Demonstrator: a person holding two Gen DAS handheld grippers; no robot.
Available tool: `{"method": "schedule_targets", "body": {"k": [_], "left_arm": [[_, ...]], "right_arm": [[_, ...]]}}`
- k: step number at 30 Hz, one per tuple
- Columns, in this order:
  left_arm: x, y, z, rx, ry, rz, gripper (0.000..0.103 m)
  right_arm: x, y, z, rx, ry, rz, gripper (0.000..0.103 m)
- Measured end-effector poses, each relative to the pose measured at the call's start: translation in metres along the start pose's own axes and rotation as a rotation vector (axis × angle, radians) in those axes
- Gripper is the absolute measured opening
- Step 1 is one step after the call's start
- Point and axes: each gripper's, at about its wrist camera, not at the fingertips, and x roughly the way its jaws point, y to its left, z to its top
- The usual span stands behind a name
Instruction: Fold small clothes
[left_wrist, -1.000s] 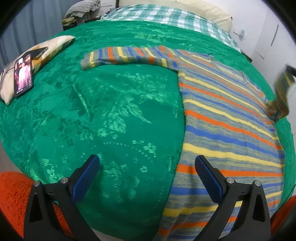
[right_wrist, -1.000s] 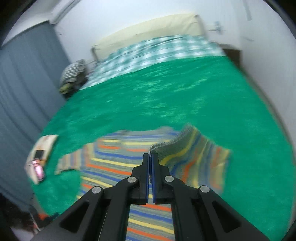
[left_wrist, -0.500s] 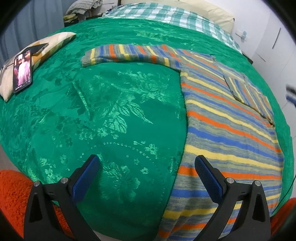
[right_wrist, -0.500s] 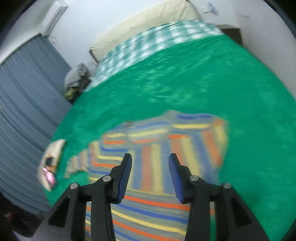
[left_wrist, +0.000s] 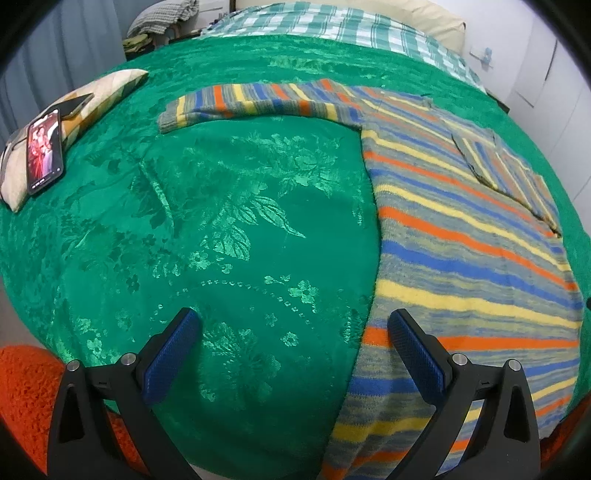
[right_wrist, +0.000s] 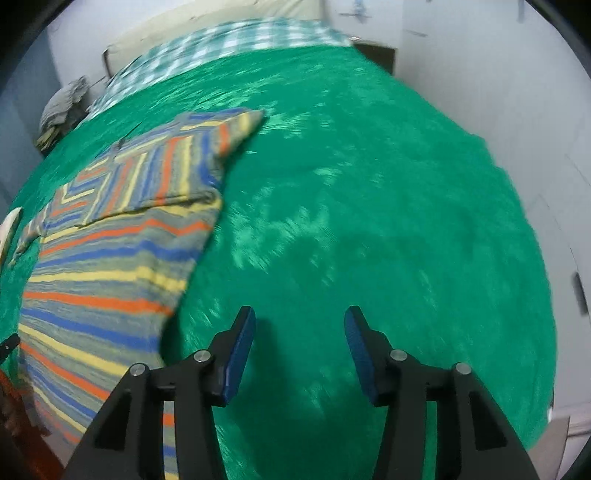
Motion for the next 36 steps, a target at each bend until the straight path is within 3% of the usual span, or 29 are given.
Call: {"method": "schedule_targets", "body": {"k": [3,4,5,9,16,36], "left_arm": [[0.007,0.001,0.001,0.003,0.009,0.016,0.102],[0.011,0.001,0.001,0.005,0.016,0.023,0.103],[0.014,0.001,0.001,0.007,0.019,0.027,0.103],[0.018,-0.003,0.001,0.022,0.017,0.043,0.103],[0.020,0.000,-0.002,0.013,0.027,0.028,0.103],[0.021,-0.003,-0.004,0.028,0.025,0.040,0.103]], "right_arm": [[-0.010,0.004,-0.016,-0.019,-0.051,-0.058,0.060],[-0.011,0.006,-0.020,-0.020,-0.058,-0.073,0.066],[-0.008,0.007,-0.024,-0.018,-0.047,-0.079,0.073],[0.012,0.004,-0.029,0.000,0.044,-0.053,0.079],[0.024,0.008,-0.034,-0.015,0.044,-0.050,0.093],[0.029,0.013,-0.037,-0.038,0.041,-0.055,0.099]]}}
